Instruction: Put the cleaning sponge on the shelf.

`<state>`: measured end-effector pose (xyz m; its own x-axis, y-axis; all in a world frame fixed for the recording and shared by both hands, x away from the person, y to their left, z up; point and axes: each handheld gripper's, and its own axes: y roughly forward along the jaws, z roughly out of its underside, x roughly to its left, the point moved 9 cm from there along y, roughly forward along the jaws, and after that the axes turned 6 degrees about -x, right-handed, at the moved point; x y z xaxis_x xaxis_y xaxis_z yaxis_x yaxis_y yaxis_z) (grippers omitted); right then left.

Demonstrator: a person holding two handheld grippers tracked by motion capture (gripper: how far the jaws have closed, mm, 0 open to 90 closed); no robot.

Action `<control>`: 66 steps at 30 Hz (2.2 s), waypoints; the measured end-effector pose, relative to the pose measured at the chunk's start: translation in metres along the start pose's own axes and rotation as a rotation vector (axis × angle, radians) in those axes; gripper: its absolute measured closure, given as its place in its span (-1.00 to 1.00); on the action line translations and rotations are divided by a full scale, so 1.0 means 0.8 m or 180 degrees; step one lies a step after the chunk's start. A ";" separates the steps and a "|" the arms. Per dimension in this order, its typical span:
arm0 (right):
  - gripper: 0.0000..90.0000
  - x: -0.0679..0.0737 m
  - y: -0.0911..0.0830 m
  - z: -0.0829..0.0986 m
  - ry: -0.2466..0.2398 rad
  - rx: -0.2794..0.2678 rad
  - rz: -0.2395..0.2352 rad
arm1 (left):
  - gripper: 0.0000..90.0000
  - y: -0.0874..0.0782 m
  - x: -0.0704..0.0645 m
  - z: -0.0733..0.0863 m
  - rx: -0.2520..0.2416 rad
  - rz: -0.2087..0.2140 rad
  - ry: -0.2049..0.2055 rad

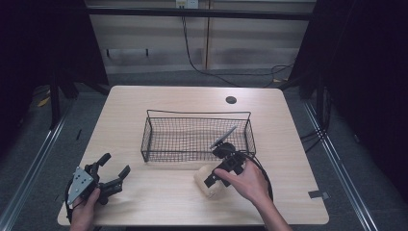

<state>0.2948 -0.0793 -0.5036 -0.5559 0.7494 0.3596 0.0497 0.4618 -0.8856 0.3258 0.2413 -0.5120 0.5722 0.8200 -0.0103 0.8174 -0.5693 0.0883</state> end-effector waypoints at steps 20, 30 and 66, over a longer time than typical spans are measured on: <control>-0.56 -0.001 0.031 -0.006 0.0021 0.0318 0.0092 | -0.65 0.000 0.000 0.000 0.0000 0.0001 0.0001; -0.57 -0.003 0.045 -0.002 0.0035 0.0430 0.0061 | -0.65 0.000 0.000 0.000 0.0000 0.0001 0.0000; -0.42 0.004 0.030 -0.007 0.0072 0.0307 0.0062 | -0.65 0.000 0.000 0.000 -0.0001 0.0000 0.0000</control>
<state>0.2986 -0.0632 -0.5218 -0.5366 0.7689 0.3476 -0.0205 0.4000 -0.9163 0.3258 0.2413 -0.5120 0.5723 0.8200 -0.0102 0.8173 -0.5694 0.0885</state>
